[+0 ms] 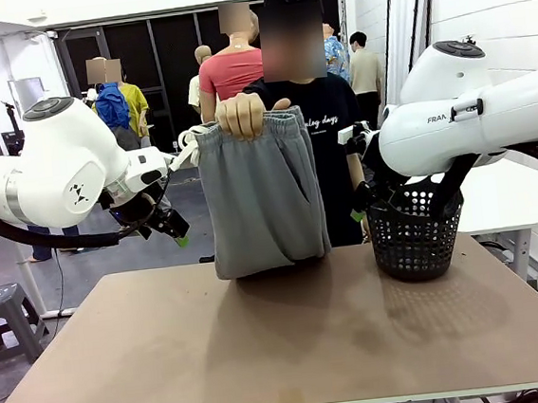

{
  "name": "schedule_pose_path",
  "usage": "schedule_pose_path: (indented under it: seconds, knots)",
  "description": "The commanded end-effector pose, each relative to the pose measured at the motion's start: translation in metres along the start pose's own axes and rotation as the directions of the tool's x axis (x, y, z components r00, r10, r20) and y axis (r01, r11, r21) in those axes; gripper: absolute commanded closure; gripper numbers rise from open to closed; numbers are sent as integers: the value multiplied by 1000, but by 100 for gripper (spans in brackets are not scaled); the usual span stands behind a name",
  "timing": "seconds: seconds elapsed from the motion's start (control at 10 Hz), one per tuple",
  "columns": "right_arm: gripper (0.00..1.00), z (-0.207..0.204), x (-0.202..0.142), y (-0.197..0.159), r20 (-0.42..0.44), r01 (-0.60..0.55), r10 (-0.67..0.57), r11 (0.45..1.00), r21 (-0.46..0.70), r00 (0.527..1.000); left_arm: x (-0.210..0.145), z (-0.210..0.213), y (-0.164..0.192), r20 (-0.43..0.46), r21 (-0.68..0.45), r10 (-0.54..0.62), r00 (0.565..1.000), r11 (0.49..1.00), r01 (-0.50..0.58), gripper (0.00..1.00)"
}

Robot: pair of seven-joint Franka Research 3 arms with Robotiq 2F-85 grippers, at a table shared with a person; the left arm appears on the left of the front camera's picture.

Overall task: Fold the training pants.
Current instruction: Grab both ends of the Training pants handed by a person.

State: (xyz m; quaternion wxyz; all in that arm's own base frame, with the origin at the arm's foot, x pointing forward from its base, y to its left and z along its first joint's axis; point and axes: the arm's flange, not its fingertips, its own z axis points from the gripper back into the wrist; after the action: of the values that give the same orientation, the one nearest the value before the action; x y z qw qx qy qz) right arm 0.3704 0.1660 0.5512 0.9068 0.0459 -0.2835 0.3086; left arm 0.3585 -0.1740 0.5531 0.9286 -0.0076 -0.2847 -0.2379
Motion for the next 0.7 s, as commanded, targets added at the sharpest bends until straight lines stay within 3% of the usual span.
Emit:
schedule_pose_path:
  seconds: [0.0, 0.6]
  knots:
    - [0, -1, -1, -1, -1, 2, -2, 1000, -1, 1000, 0, 0, 1, 3, -5, -9, 1000, 1000, 9, 0]
    - [0, -1, -1, -1, -1, 2, -2, 1000, -1, 1000, 0, 0, 1, 3, -5, -9, 1000, 1000, 9, 0]
